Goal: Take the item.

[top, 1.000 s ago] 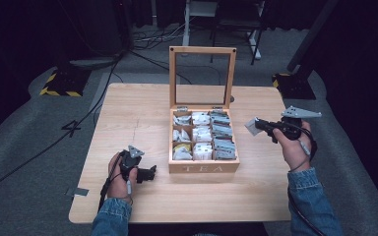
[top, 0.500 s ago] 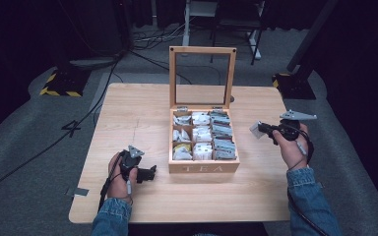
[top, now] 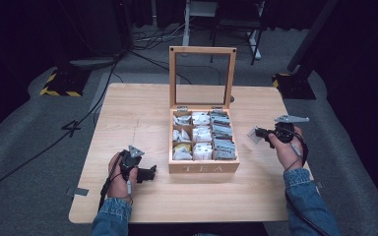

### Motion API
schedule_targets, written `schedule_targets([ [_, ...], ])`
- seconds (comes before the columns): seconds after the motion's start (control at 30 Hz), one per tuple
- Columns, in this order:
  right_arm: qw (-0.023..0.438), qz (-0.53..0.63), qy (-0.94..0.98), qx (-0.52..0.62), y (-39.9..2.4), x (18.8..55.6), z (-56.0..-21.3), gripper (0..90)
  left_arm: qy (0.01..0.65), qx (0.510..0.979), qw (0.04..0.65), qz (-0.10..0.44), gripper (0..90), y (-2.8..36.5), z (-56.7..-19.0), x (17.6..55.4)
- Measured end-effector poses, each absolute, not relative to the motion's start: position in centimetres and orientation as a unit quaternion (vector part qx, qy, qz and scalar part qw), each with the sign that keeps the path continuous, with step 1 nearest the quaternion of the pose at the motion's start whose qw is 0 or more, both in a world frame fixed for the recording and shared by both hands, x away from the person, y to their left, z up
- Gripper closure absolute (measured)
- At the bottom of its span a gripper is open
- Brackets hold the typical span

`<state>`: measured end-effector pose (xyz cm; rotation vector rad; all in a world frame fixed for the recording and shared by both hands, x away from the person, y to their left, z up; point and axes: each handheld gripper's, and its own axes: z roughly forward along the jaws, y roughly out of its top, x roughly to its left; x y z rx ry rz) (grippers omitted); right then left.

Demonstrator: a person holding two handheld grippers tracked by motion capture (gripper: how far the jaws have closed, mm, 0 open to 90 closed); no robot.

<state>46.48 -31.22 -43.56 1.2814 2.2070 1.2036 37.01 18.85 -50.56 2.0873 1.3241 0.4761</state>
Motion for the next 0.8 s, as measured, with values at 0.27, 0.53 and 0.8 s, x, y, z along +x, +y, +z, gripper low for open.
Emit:
schedule_targets([
  [0.27,0.142,0.413,0.773,0.460,-31.4,46.8,-44.5,86.2,0.501,0.789,0.307,0.180,0.1,18.9,-50.6,37.0],
  [0.53,0.140,0.394,0.779,0.468,-31.4,47.1,-45.2,85.4,0.501,0.789,0.307,0.180,0.1,18.9,-50.6,37.0],
  [0.8,0.130,0.392,0.777,0.476,-31.5,47.2,-45.5,80.5,0.501,0.789,0.307,0.180,0.1,18.8,-50.6,37.0],
])
